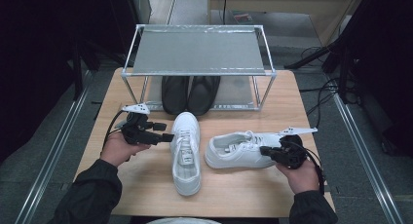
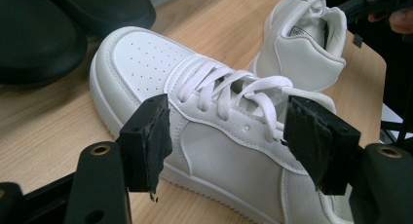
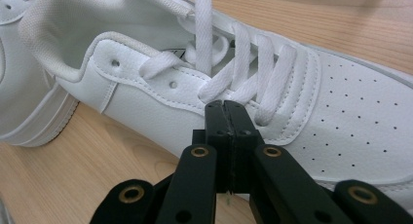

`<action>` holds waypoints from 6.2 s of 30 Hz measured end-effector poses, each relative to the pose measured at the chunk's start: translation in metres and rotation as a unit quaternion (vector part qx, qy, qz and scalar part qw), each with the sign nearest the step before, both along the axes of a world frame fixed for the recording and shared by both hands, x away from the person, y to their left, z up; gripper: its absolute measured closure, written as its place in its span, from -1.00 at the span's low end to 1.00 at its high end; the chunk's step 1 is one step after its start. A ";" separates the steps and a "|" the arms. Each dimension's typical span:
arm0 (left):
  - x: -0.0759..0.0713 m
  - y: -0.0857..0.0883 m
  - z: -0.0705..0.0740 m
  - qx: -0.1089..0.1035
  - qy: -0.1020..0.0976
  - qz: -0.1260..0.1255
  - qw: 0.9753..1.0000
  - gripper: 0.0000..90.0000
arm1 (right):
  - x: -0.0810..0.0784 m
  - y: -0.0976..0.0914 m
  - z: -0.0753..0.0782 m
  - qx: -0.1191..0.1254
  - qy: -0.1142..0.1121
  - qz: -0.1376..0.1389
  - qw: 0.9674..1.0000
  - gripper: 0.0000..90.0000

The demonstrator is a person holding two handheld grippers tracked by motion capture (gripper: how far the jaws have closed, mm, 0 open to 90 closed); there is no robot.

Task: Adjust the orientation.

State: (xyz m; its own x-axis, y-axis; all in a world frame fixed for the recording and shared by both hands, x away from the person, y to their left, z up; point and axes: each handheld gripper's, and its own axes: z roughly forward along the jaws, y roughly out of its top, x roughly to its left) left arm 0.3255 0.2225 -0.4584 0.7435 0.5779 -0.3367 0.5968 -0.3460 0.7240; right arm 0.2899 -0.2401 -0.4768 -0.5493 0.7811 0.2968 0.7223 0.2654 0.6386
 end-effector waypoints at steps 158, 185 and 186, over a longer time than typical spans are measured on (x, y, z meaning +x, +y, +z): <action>-0.023 -0.006 -0.043 0.059 0.018 0.015 0.998 1.00 | 0.059 0.059 -0.014 -0.019 0.015 0.072 0.997 1.00; -0.019 -0.012 -0.049 0.063 0.031 0.002 0.998 1.00 | 0.059 0.081 -0.016 -0.003 0.014 0.092 0.996 1.00; -0.020 -0.012 -0.049 0.063 0.030 0.002 0.998 1.00 | 0.059 0.080 -0.016 -0.003 0.013 0.093 0.996 1.00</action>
